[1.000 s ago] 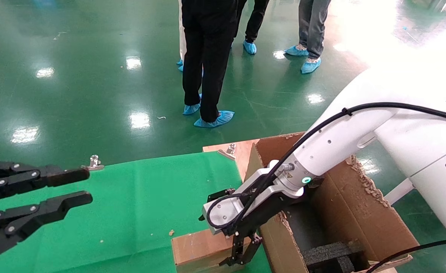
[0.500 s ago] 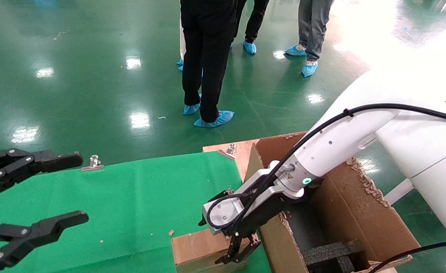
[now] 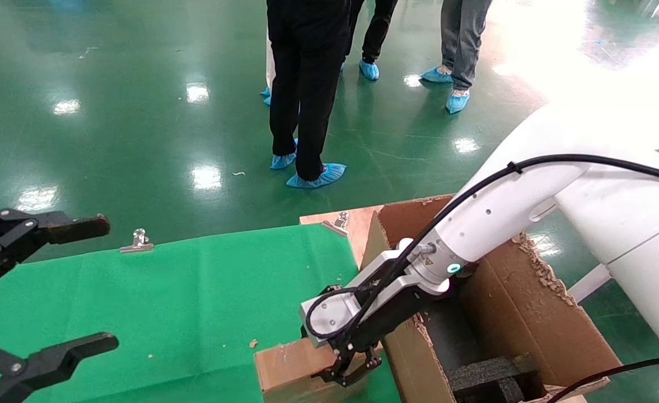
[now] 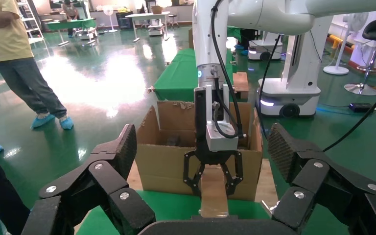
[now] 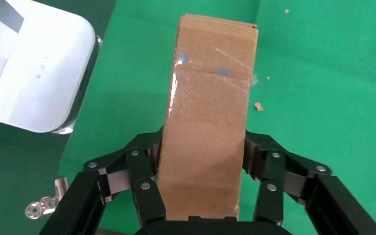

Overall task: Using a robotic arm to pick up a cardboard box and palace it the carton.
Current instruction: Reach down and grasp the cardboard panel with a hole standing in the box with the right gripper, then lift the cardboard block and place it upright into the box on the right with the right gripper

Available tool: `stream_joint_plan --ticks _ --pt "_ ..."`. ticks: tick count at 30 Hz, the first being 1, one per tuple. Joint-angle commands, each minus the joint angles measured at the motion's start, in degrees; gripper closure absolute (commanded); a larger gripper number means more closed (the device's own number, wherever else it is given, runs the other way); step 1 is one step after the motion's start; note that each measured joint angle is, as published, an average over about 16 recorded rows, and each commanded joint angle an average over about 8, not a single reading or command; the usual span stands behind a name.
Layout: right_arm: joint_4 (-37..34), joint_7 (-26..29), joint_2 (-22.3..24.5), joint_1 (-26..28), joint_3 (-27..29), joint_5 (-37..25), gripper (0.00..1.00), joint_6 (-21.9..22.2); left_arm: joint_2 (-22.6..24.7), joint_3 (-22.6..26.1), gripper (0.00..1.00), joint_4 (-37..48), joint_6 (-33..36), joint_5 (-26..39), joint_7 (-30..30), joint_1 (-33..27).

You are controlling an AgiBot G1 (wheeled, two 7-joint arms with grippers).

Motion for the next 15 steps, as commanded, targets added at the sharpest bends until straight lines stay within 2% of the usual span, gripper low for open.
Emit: stream_joint_plan --ticks 1,7,15 --pt "0.02 0.05 -0.08 -0.17 -0.03 -0.16 1.0 0.11 0.0 0.0 0.0 0.0 0.0 0.0 0.0 0.0" --pt "-0.69 -0.54 1.54 2.44 0.53 3.05 1.0 -0.31 0.0 0.0 0.0 0.01 0.0 0.0 0.0 0.0" --pt "-3.39 -3.54 5.46 12.59 -1.25 7.9 1.0 -1.08 0.0 0.01 0.0 0.01 0.0 0.0 0.01 -0.01"
